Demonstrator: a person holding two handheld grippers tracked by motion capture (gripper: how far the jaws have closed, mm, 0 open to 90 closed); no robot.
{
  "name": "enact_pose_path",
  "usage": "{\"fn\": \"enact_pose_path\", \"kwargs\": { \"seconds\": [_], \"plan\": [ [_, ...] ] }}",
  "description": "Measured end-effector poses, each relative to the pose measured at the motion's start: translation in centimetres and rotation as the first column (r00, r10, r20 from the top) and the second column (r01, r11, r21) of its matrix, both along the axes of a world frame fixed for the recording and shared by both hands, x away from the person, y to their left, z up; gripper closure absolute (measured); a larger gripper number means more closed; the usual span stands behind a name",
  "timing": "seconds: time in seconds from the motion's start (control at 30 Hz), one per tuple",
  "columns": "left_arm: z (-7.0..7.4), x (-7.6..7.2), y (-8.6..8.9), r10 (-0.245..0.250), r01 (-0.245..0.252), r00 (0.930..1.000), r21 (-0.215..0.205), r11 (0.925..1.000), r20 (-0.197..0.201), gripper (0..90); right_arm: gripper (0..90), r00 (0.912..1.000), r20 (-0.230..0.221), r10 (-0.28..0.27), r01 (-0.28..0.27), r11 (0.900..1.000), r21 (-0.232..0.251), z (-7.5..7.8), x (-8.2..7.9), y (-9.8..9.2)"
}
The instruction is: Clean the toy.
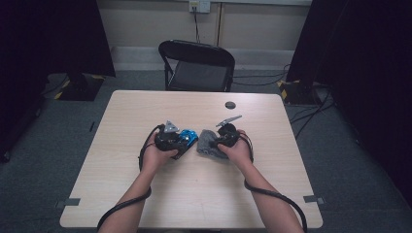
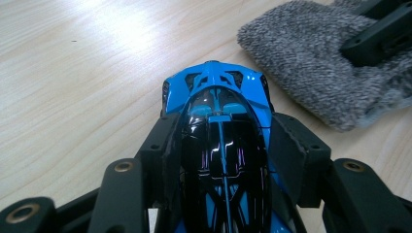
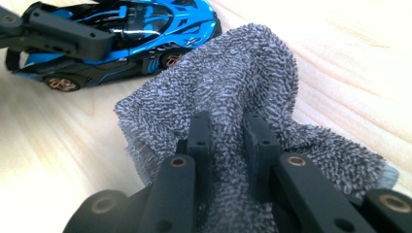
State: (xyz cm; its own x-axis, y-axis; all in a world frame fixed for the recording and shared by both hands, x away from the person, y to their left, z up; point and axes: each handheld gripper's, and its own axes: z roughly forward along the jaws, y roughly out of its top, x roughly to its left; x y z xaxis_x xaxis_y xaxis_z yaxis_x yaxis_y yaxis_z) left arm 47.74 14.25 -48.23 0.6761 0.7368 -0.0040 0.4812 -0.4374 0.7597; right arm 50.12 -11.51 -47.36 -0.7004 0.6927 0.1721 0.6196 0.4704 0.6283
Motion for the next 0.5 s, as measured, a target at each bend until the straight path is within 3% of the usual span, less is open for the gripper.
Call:
{"fn": "enact_pose_path", "kwargs": {
  "seconds": [0.5],
  "plan": [
    [0.0, -0.1, 0.0, 0.002, -0.002, 1.0000, -0.005, 1.0000, 0.000, 46.8, 75.7, 0.9998, -0.019, 0.010, -0.010, 1.000, 0.006, -0.6, -0.3, 1.3]
  ]
}}
